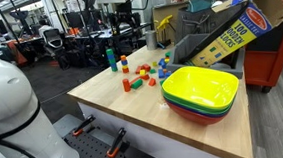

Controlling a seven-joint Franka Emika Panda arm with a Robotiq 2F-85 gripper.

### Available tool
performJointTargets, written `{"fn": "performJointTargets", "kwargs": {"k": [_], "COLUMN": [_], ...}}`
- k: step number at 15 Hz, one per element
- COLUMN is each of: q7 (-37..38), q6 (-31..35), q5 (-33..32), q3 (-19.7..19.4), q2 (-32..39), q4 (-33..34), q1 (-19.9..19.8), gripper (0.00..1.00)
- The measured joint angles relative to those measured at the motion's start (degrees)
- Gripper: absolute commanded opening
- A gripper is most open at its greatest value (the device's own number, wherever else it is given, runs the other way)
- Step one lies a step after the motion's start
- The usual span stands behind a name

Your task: Put one orange block on top of the stack on the right.

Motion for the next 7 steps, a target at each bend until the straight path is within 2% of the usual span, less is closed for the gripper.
{"fn": "performJointTargets", "kwargs": {"k": [7], "q7": [3.5], "q6": [-2.1], "q5": [0.5], "q3": [0.0], "q2": [-2.0], "q4": [-0.1], "q1": [0.2], "gripper": [1.0]}}
